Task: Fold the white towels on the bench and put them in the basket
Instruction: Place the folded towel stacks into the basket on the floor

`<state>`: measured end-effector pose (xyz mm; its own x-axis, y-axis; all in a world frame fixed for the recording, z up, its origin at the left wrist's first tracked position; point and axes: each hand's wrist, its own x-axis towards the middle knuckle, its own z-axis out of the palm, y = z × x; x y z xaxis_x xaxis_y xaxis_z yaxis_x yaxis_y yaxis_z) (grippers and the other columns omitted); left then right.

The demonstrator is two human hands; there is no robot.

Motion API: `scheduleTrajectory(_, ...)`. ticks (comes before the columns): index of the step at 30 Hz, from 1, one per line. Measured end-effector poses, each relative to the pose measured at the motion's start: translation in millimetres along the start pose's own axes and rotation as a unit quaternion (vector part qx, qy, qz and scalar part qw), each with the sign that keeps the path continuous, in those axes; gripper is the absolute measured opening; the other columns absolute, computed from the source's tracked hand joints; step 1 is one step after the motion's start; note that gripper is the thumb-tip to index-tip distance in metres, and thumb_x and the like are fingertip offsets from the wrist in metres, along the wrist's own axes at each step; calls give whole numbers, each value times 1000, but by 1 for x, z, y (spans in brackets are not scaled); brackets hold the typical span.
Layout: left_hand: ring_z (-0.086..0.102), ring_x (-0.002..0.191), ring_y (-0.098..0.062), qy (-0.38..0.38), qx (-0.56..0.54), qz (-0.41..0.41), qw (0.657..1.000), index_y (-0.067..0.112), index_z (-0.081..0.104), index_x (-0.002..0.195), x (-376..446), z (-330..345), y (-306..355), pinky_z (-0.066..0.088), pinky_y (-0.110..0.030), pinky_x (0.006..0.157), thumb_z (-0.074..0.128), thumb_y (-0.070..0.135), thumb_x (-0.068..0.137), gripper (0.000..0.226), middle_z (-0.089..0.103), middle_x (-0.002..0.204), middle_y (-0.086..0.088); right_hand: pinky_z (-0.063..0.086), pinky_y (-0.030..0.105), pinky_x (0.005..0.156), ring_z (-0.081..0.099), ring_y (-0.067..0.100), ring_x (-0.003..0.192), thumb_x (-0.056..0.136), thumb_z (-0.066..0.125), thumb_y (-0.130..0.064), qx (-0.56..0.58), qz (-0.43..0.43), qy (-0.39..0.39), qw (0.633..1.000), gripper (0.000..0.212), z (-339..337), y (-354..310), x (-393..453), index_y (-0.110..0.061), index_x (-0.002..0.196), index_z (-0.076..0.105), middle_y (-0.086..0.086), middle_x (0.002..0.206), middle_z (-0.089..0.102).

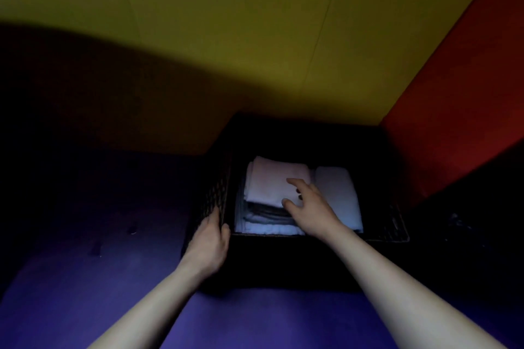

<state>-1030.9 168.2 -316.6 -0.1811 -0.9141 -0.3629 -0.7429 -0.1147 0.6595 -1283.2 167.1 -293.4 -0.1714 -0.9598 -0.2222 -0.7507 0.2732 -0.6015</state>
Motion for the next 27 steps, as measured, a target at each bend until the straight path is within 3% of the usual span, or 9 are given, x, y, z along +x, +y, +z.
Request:
scheduleTrajectory(3,57,122,-38,15,4,6,1000,23,40,144,-12,-5,4,45,-40,96,35,27,102,42,59,138,-11,46,30,100,57,18,114,95,60,-40,19,-1,-5,1000,51,-3,-15,-8,-34,143,47,3,127,51)
scheduleTrajectory(6,60,117,-37,62,16,27,998,31,39,143,-33,-10,5,40,-36,84,42,17,97,48,60,135,-5,49,32,98,61,16,104,92,62,-42,31,3,-19,999,44,-3,-30,-8,-33,135,55,0,117,60)
scheduleTrajectory(11,55,130,-32,115,-31,22,993,41,28,155,-54,-15,-5,43,-44,104,39,9,97,66,51,151,4,51,33,93,63,16,95,93,62,-39,83,-2,-33,996,38,-2,-61,-13,-31,130,59,-2,104,67)
scheduleTrajectory(13,53,134,-22,153,-57,50,985,39,37,152,-64,-19,-8,41,-38,108,42,4,98,64,51,151,10,50,32,92,64,17,98,94,62,-37,107,7,-30,994,38,-2,-70,-13,-30,131,58,0,105,67)
scheduleTrajectory(16,47,139,-12,191,-45,153,969,27,43,153,-84,-18,-19,32,-20,114,45,-7,94,67,48,152,11,54,43,96,69,22,98,81,64,-61,212,33,-11,977,54,-2,-79,-11,-36,128,55,4,105,69)
scheduleTrajectory(19,48,138,-21,184,81,266,943,14,40,154,-91,-18,-30,36,-35,113,36,-8,77,80,44,155,-1,52,51,102,67,24,110,81,67,-63,371,79,66,923,74,-14,-82,-7,-27,142,47,11,131,65)
scheduleTrajectory(21,46,138,-23,148,168,307,925,18,35,157,-92,-24,-30,37,-43,111,39,-1,76,83,41,157,-1,44,46,111,57,24,127,85,67,-58,394,113,171,896,77,-35,-76,-8,-12,144,49,7,138,59)
scheduleTrajectory(24,47,137,-25,121,253,340,898,27,31,158,-88,-26,-25,36,-45,110,49,1,77,87,43,157,-2,52,44,102,67,26,111,79,77,-40,414,156,319,838,51,-58,-43,-14,-5,115,68,12,119,71)
scheduleTrajectory(27,50,133,-33,109,318,336,880,37,28,158,-74,-25,-11,38,-50,108,56,3,74,95,47,153,-7,56,44,98,71,27,103,81,81,-20,413,195,368,810,29,-67,-8,-33,-11,106,70,13,110,74)
